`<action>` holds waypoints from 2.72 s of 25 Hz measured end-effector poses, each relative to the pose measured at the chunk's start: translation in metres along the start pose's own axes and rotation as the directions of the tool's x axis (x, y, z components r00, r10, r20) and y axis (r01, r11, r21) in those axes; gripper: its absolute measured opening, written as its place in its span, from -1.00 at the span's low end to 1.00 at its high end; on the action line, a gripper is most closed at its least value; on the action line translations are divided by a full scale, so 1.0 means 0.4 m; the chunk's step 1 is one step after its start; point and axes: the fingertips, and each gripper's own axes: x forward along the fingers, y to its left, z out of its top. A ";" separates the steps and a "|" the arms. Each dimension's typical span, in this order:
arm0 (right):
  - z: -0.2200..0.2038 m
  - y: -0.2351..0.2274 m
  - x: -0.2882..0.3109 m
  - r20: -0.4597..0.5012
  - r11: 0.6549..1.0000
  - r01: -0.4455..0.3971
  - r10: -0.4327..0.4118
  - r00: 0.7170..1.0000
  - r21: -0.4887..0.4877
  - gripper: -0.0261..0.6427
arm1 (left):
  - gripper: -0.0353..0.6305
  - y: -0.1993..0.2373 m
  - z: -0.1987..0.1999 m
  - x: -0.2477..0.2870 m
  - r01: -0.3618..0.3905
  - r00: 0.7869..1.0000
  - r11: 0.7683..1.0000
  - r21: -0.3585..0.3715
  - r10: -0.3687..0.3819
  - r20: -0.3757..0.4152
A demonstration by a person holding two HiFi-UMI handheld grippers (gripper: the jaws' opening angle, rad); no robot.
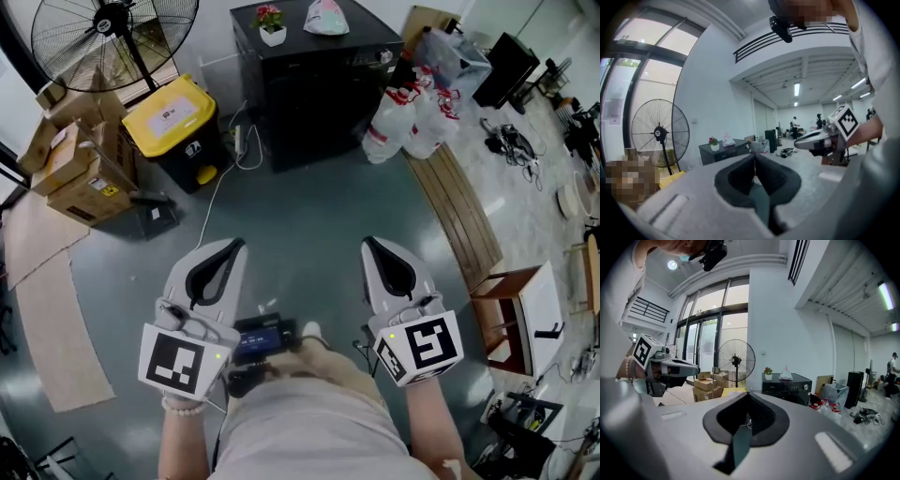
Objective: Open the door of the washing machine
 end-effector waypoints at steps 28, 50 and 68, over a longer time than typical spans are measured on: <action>-0.004 -0.110 -0.039 0.064 0.999 -0.045 0.043 0.997 0.017 -0.62 | -0.63 -0.078 0.051 0.040 -0.095 0.993 0.995 0.002 0.095 0.064; -0.028 -0.180 -0.062 0.081 0.996 -0.093 0.093 0.992 -0.002 -0.62 | -0.61 -0.156 0.073 0.088 -0.119 0.991 0.993 0.020 0.117 0.071; 0.010 -0.237 0.120 0.092 1.000 -0.006 0.007 0.996 -0.010 -0.62 | -0.60 0.016 0.077 0.253 -0.026 0.996 0.998 0.064 0.020 0.083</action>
